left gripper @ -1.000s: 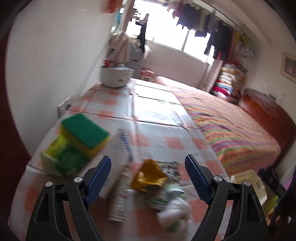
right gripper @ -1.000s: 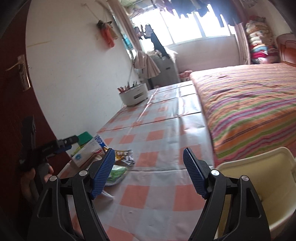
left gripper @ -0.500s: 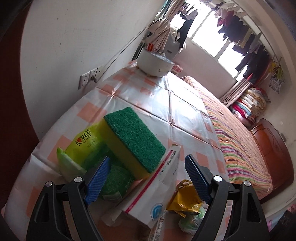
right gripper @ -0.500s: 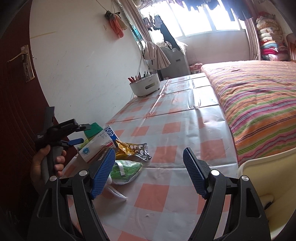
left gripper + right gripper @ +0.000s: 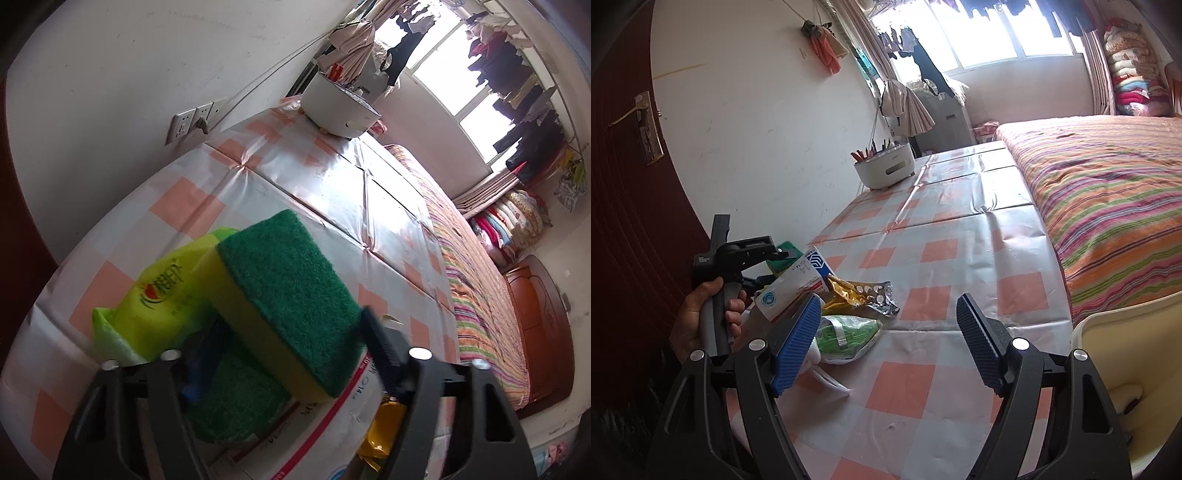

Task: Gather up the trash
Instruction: 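Grasp the green-yellow sponge with the left tool while the right tool reaches the white plastic bag, then close the right tool on the white plastic bag and lift it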

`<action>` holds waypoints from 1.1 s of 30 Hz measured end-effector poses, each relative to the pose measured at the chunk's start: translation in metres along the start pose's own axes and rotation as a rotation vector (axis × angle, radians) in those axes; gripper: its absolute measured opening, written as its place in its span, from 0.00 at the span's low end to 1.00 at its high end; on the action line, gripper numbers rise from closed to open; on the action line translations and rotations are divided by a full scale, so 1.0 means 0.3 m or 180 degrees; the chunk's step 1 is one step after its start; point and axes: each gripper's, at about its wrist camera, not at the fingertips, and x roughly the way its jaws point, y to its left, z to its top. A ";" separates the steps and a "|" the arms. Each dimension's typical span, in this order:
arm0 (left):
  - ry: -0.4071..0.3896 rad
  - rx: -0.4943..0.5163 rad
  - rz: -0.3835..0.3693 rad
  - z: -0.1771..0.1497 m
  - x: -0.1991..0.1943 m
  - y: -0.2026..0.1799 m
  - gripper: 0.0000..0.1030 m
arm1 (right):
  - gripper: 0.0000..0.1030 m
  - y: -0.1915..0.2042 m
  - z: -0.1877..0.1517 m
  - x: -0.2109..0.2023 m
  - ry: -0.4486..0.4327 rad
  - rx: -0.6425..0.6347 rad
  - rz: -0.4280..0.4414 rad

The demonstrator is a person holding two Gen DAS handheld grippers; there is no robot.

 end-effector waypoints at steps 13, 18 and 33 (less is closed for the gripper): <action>-0.0522 0.0346 -0.0149 -0.043 -0.169 -0.072 0.31 | 0.73 0.090 -0.040 0.065 0.0195 -0.0234 0.0172; -0.0702 0.0508 -0.0187 -0.086 -0.236 -0.100 0.31 | 0.75 0.159 -0.064 0.105 0.0313 -0.0417 0.0305; -0.0568 0.0479 -0.0232 -0.102 -0.226 -0.061 0.32 | 0.83 0.373 -0.123 0.248 0.0614 -0.1141 0.0242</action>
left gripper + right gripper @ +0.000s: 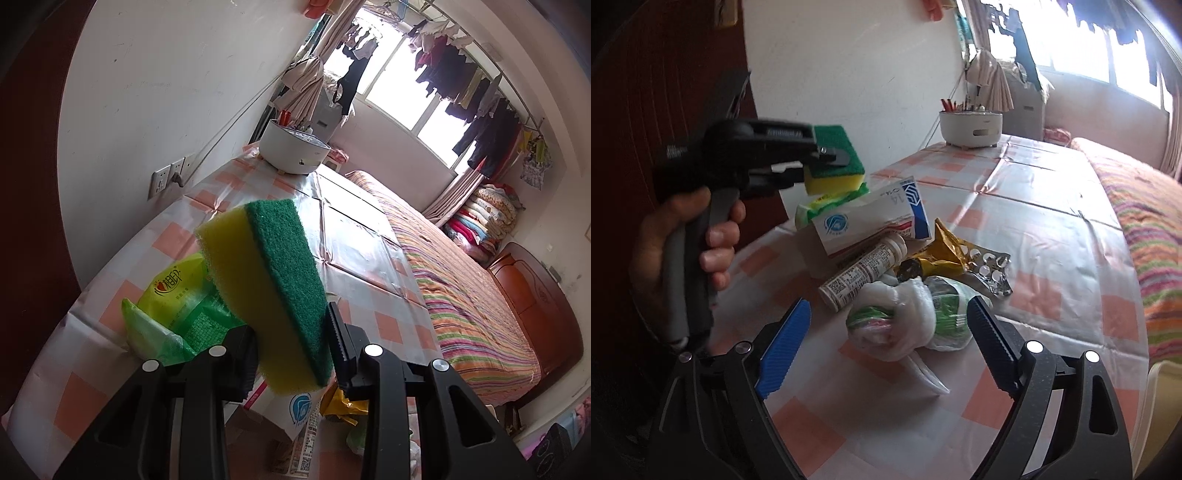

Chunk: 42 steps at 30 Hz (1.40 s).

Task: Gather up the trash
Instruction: 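Close the right tool on the white plastic bag and lift it, then carry the sponge and plastic bag to the cream bin and open the right tool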

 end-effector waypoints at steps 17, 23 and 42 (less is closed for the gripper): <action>0.0054 0.0136 -0.0037 -0.024 -0.011 -0.023 0.32 | 0.40 -0.004 0.009 0.029 0.0114 -0.0234 -0.0395; -0.0066 0.0288 -0.0086 -0.026 -0.034 -0.075 0.32 | 0.39 -0.058 0.024 -0.040 -0.0094 -0.0026 -0.0385; -0.0068 0.0706 -0.0323 -0.100 -0.014 -0.294 0.32 | 0.39 -0.247 -0.006 -0.265 -0.0540 0.0457 -0.0673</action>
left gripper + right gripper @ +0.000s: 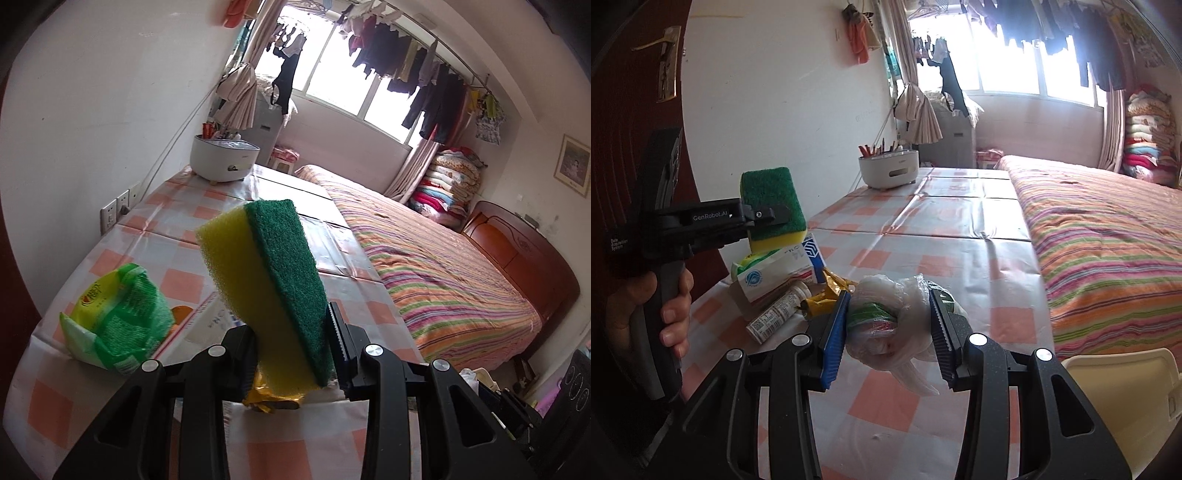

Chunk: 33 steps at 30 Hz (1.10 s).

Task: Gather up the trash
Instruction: 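Carry the sponge and plastic bag to the cream bin and open the right tool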

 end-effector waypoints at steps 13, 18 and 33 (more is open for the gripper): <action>0.0144 0.0269 -0.0258 -0.054 0.061 -0.200 0.32 | 0.40 -0.139 -0.016 -0.106 -0.0130 0.0181 -0.0241; 0.0195 0.0388 -0.0338 -0.078 0.078 -0.275 0.32 | 0.40 -0.196 -0.029 -0.149 -0.0170 0.0275 -0.0339; 0.0385 0.0618 -0.0571 -0.157 0.126 -0.433 0.32 | 0.40 -0.319 -0.062 -0.259 -0.0267 0.0474 -0.0555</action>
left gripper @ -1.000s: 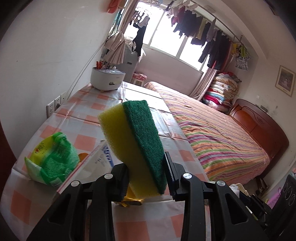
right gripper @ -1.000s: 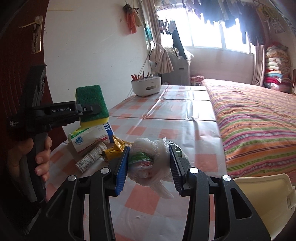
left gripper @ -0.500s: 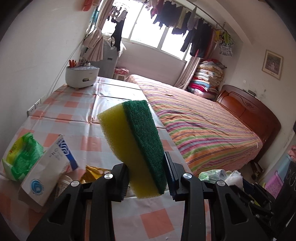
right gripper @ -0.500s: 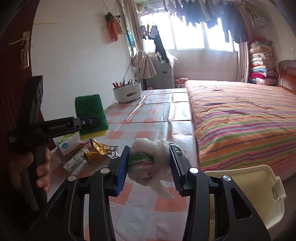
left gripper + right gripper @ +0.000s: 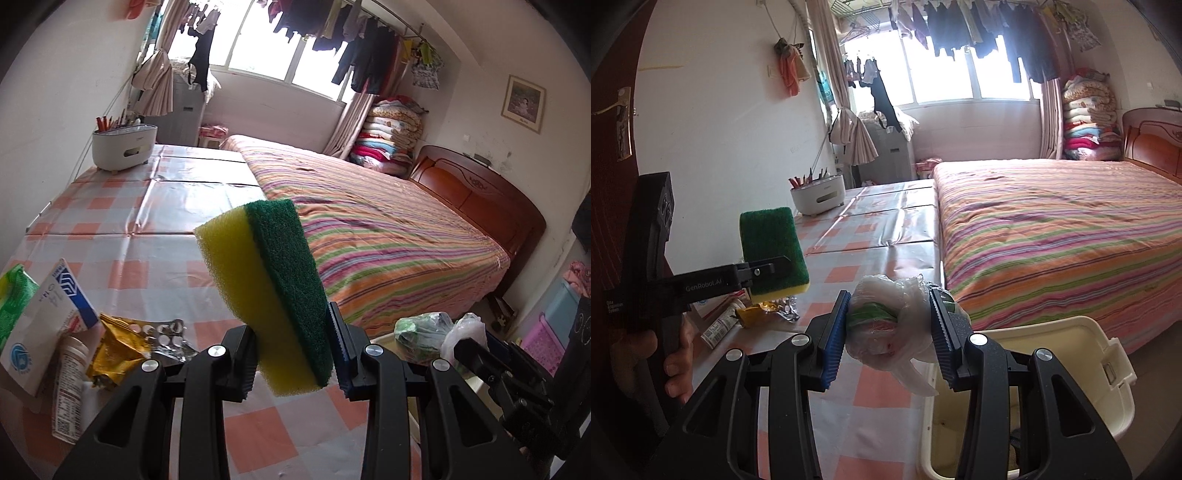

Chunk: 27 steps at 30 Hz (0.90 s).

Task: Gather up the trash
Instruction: 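Carry the sponge and plastic bag to the cream bin and open the right tool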

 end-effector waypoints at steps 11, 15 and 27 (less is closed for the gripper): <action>0.0181 0.0171 -0.0235 -0.055 0.049 -0.138 0.32 | 0.40 -0.115 -0.014 -0.070 -0.0094 0.0227 -0.0135; 0.0227 0.0257 -0.0316 -0.079 0.058 -0.191 0.32 | 0.40 -0.155 -0.019 -0.097 -0.0136 0.0301 -0.0193; 0.0316 0.0434 -0.0499 -0.110 0.072 -0.340 0.32 | 0.42 -0.283 -0.045 -0.120 -0.0118 0.0639 -0.0331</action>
